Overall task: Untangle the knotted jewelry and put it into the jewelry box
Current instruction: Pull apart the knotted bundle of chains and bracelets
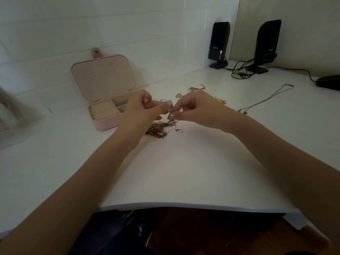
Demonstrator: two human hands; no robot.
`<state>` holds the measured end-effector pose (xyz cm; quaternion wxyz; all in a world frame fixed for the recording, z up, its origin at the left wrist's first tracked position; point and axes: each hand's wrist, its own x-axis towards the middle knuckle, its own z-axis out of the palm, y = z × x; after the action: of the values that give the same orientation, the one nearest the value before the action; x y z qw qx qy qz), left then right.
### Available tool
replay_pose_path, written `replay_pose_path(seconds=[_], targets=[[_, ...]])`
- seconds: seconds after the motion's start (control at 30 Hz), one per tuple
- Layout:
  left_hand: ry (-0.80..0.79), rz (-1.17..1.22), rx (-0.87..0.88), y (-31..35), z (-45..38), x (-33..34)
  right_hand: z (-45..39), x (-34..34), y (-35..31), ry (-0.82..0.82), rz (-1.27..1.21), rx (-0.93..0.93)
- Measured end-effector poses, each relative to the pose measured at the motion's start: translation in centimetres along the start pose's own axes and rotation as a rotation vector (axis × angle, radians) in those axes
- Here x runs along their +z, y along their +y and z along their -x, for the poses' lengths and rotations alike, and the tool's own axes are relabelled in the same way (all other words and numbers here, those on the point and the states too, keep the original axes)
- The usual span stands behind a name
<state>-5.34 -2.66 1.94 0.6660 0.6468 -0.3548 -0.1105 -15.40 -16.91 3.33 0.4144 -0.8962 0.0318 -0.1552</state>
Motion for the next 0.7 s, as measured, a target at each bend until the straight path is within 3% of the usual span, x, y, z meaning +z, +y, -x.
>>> replay_pose_path(seconds=[0.23, 0.5, 0.7], targets=[[-0.11, 0.224, -0.134, 0.53, -0.17, -0.07, -0.02, -1.03, -0.2, 0.049, -0.072, 0.078], [-0.16, 0.305, -0.284, 0.58, -0.12, -0.23, -0.14, -0.3, -0.25, -0.019, -0.532, 0.234], [-0.156, 0.386, -0.329, 0.69, -0.35, -0.45, 0.02, -1.03, -0.13, -0.057, -0.466, 0.258]])
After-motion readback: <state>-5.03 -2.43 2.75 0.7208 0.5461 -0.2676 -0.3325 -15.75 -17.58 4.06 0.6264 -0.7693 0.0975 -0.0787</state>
